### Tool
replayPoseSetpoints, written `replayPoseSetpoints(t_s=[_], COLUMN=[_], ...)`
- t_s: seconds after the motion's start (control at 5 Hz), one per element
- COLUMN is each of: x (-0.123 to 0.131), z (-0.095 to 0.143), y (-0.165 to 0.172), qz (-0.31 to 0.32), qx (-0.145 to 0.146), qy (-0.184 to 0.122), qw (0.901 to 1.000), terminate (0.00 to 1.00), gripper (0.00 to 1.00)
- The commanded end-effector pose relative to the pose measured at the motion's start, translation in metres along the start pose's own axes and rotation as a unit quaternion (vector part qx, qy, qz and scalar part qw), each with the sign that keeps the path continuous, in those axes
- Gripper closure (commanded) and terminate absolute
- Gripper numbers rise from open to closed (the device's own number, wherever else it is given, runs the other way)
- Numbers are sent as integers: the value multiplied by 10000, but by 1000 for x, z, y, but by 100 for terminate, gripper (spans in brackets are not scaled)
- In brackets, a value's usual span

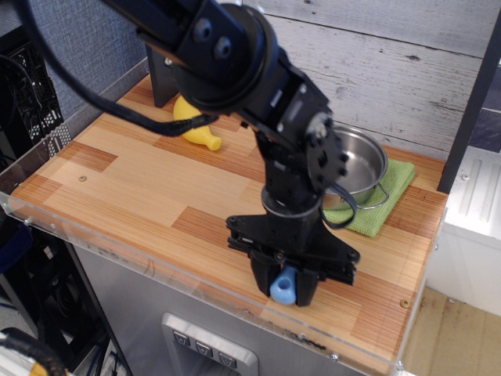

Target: Move the blue ice scream scoop to beneath the pot.

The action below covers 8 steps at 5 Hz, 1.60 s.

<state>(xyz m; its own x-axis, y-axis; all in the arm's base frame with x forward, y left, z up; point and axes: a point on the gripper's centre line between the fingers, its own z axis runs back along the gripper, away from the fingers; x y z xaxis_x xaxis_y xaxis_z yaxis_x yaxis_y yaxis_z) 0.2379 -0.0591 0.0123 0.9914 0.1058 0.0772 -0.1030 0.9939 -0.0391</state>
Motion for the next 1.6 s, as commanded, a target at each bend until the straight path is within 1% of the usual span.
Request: replayPoseSetpoints(t_s=[0.0, 0.2, 0.4, 0.6, 0.8, 1.0, 1.2, 1.4], x=[16, 10, 10, 14, 30, 52, 77, 102], z=[-12, -14, -7, 18, 67, 117, 151, 149], y=[13, 12, 6, 5, 16, 47, 86, 95], qz=[-72, -253, -394, -438, -286, 67, 422, 56], qx=[-80, -38, -142, -159, 23, 9, 119, 292], qy=[194, 290, 279, 111, -31, -126, -405, -429], qw=[9998, 9993, 9987, 9989, 9996, 9999, 9982, 9986], terminate=[0, 0, 0, 0, 0, 0, 0, 0], gripper=[100, 0, 0, 0, 0, 0, 0, 0])
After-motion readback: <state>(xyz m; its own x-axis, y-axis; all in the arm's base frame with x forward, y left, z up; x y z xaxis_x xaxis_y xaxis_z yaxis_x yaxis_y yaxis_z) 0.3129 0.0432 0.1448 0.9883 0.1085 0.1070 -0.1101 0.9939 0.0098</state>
